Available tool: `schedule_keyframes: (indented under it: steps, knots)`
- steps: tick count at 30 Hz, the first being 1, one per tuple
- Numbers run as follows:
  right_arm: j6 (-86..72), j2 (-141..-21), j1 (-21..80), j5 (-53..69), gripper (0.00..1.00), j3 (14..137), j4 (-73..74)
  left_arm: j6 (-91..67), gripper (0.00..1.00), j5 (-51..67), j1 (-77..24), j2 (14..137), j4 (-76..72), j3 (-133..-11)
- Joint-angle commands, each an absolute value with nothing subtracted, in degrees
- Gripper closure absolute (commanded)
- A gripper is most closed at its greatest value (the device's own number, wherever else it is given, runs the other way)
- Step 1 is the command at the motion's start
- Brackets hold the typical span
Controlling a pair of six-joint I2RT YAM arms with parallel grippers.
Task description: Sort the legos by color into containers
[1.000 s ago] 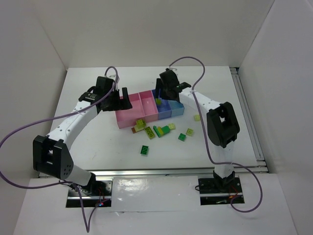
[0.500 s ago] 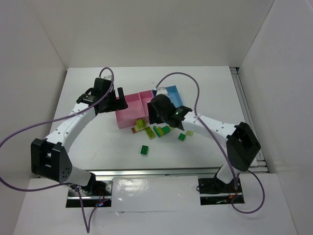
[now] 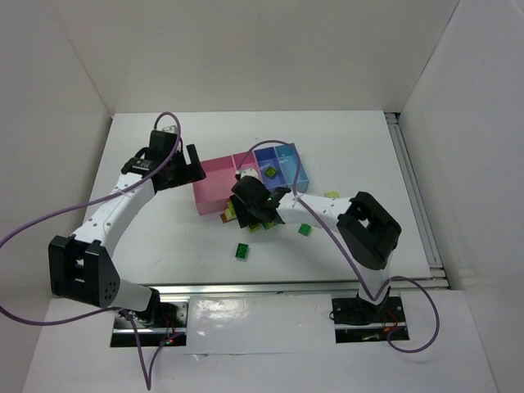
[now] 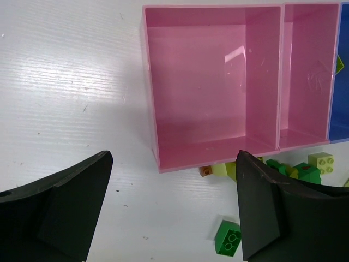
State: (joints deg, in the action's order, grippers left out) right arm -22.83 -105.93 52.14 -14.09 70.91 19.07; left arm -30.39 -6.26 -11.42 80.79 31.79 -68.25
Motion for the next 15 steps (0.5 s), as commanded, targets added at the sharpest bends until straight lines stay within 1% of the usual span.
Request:
schedule_keyframes:
  steps: [1, 5, 11, 15]
  knots:
    - [-22.1, -106.9, 51.9, -13.7, 0.30, 72.2, 16.5, -30.6, 0.05, -7.4, -11.0, 79.0, 31.9, -68.1]
    - [-22.1, -108.5, 51.9, -13.7, 0.32, 72.2, 16.5, -30.6, 0.05, -6.9, -11.0, 79.0, 31.9, -68.1]
    - [-22.1, -109.1, 52.5, -14.2, 0.40, 71.5, 16.0, -30.6, 0.05, -7.5, -11.0, 79.0, 31.9, -67.6]
    - [-22.1, -109.6, 54.1, -16.0, 0.42, 71.5, 17.1, -30.6, 0.05, -7.5, -11.0, 79.0, 31.9, -67.6]
